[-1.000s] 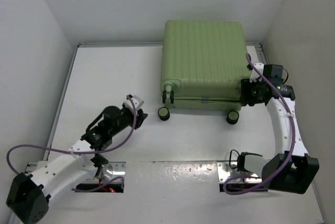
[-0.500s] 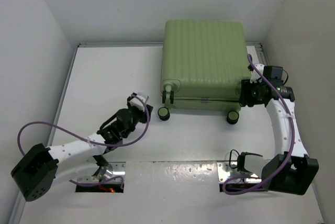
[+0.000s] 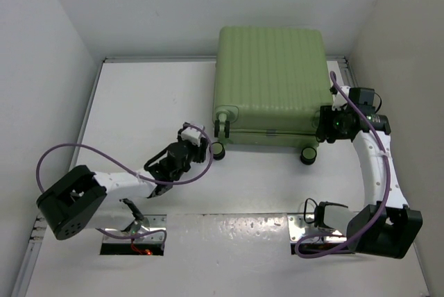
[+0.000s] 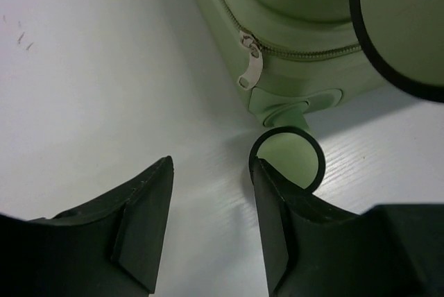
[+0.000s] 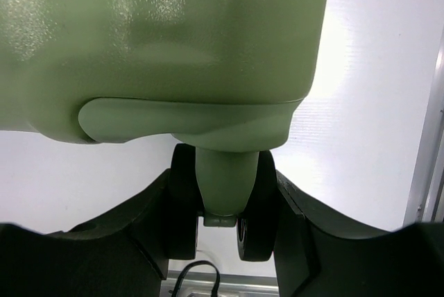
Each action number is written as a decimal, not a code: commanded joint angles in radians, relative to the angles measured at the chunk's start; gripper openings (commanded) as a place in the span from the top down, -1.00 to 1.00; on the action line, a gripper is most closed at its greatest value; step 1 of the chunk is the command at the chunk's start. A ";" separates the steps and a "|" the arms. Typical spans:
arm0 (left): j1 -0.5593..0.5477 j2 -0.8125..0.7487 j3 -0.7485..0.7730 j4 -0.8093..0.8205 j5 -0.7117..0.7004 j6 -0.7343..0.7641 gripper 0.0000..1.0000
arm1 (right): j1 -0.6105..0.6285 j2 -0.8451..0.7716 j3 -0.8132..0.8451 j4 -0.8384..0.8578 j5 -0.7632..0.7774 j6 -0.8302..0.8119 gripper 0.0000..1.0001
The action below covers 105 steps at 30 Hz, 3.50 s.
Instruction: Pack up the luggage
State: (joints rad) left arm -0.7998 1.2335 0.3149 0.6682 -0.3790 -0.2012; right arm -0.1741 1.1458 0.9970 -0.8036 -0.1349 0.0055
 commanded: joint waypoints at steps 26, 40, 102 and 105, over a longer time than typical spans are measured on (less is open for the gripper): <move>-0.027 0.025 0.167 0.030 -0.002 -0.035 -0.08 | 0.022 -0.014 0.029 -0.065 -0.055 0.065 1.00; -0.026 -0.014 0.328 -0.124 0.083 -0.132 -0.12 | 0.065 0.092 0.107 -0.009 -0.072 0.111 1.00; 0.537 0.636 0.486 0.429 0.968 -0.029 -0.21 | 0.148 0.290 0.295 0.014 -0.058 0.148 1.00; 0.559 0.670 0.521 0.452 1.031 -0.020 -0.15 | 0.145 0.295 0.293 0.007 -0.058 0.140 1.00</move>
State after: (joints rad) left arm -0.2653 1.8793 0.7925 1.0126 0.5209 -0.2436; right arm -0.0444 1.4841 1.2877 -0.8379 -0.0841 0.2413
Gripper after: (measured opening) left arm 0.585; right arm 0.493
